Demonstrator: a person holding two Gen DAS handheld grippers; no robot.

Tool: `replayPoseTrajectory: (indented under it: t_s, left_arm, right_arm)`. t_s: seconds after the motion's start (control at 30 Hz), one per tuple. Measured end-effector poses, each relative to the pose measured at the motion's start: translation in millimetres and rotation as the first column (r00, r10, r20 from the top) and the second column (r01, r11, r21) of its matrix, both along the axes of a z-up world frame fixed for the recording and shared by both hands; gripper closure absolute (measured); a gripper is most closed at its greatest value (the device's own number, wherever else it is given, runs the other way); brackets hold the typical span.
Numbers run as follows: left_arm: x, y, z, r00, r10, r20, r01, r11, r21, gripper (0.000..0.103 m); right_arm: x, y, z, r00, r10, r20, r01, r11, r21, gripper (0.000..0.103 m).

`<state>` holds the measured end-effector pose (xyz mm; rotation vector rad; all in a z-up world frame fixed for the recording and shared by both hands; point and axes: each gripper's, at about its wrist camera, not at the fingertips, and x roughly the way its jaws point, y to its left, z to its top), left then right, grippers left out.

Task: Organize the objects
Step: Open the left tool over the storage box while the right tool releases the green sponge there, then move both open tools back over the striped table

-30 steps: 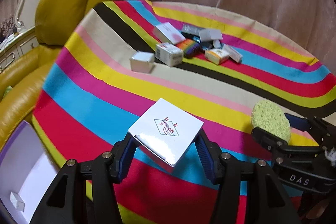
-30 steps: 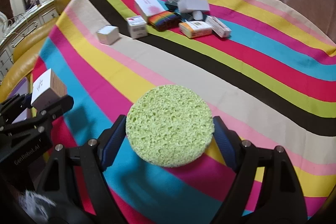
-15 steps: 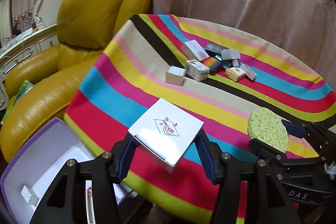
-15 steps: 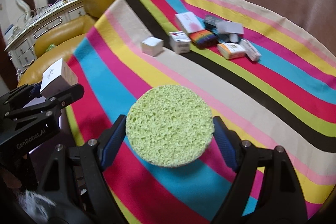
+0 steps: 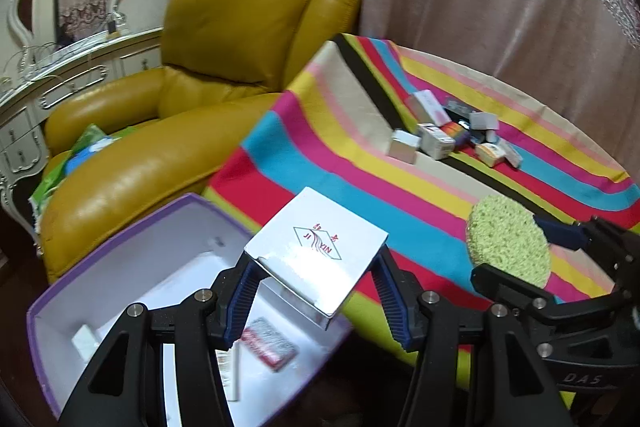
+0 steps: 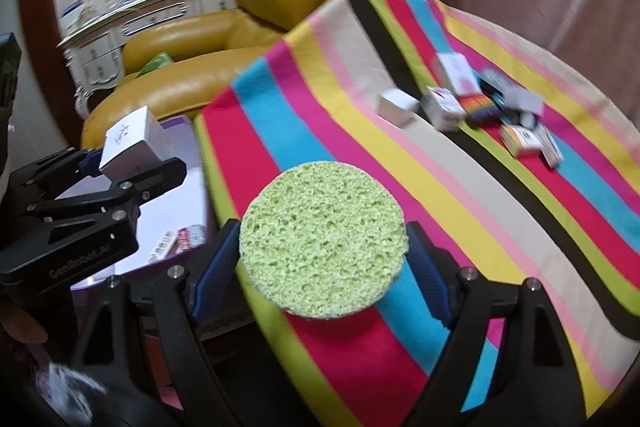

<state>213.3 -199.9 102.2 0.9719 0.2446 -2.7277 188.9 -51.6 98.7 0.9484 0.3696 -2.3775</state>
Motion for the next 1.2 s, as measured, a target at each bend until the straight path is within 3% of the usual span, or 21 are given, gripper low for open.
replayPoseTrajectory:
  t_s: [0.13,0.33,0.53,0.83,0.9,1.03,1.1,1.2]
  left_arm:
    - [19,-20,-3,0.998,0.06,0.007,-0.06,0.998,-0.027,0.046]
    - [52,-58,-18,0.99,0.133,0.053,-0.135,0.99,0.031,0.046]
    - [80,-89,-23,0.975,0.209,0.072,-0.214,0.975,0.062,0.046]
    - [101,-132,-28,0.925,0.37,0.093,-0.372,0.928,0.004,0.046]
    - [106,-140,-30,0.913,0.395,0.103,-0.397,0.918,0.0,0.044]
    - [116,-146,-31,0.895,0.436,0.097,-0.439,0.898,0.016,0.019]
    - [115,-140,-29,0.895,0.44,0.076,-0.442,0.897,0.02,0.018]
    - [104,-131,-26,0.913,0.4,0.08,-0.401,0.916,0.004,0.018]
  right_arm:
    - [7,-20,2,0.998,0.055,-0.013,-0.055,0.998,0.017,0.02]
    - [24,-57,0,0.986,0.167,-0.01,-0.167,0.985,0.048,0.02]
    - [43,-98,-5,0.956,0.294,-0.012,-0.292,0.952,0.089,0.02]
    - [64,-152,-19,0.886,0.461,0.045,-0.463,0.881,0.093,0.02]
    - [66,-161,-25,0.869,0.489,0.08,-0.494,0.866,0.072,0.02]
    - [62,-163,-36,0.863,0.491,0.122,-0.497,0.867,0.026,0.019]
    - [54,-154,-38,0.867,0.477,0.141,-0.48,0.877,-0.019,0.019]
    - [32,-135,-33,0.872,0.451,0.192,-0.421,0.889,-0.179,0.017]
